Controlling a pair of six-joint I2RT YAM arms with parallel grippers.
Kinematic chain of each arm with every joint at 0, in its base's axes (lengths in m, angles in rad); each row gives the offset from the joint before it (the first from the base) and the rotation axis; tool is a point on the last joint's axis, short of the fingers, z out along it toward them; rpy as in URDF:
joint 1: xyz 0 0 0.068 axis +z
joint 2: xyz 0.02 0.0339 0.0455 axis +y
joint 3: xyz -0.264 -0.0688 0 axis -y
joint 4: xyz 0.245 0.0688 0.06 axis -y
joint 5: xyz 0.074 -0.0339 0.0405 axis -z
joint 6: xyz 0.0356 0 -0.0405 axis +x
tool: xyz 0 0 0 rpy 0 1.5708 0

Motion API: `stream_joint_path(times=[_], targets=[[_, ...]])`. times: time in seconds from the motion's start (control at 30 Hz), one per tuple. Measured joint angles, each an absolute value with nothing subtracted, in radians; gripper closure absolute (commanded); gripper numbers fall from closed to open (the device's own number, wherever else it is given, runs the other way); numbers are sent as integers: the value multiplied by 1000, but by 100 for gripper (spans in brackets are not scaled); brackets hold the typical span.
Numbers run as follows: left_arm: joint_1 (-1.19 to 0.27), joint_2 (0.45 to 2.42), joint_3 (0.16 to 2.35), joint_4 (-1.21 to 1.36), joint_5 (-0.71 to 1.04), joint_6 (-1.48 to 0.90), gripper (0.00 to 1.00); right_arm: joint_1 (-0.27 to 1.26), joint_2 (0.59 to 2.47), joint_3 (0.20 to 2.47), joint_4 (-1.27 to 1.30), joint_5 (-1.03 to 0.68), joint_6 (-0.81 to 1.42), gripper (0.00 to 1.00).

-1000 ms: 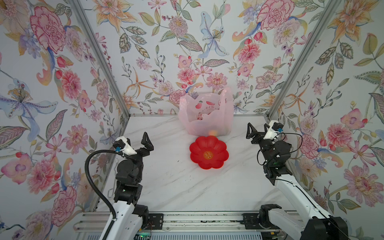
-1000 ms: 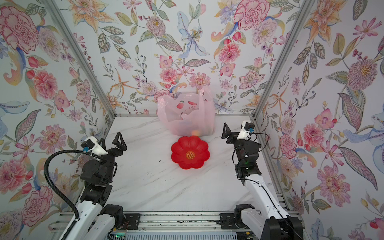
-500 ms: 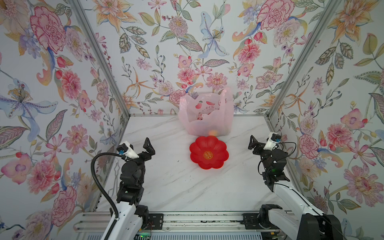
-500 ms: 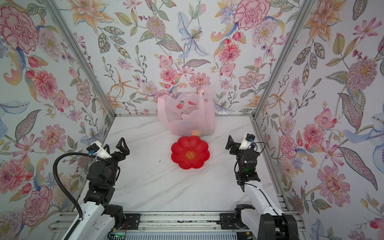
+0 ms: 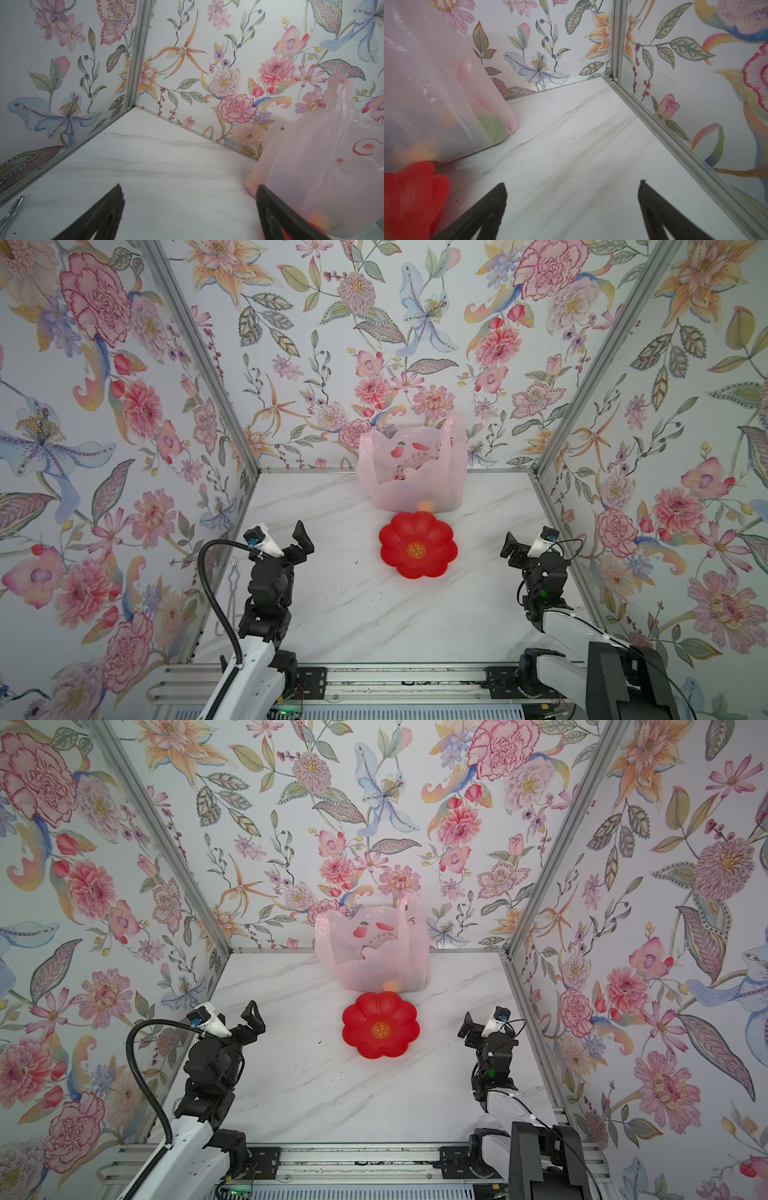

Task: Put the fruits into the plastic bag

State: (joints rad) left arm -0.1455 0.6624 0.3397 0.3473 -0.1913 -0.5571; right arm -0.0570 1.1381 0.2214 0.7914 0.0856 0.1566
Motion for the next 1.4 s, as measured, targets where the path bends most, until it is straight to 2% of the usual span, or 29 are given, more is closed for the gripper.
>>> stream_joint_path(times=[0.23,0.63,1.03,1.4], targets=[[-146,719,338,392,-207,-501,1,-57,1251,218,912,87,128,1],[-146,871,334,476,-336,-455,1,-53,1416,219,1052,64,75,1],[-144,1045,257,722,-458,-283,1,-27,1472,232,1127,68,48,1],[-97,1242,255,901,-430,-193,1,-26,1526,200,1226,64,37,1]])
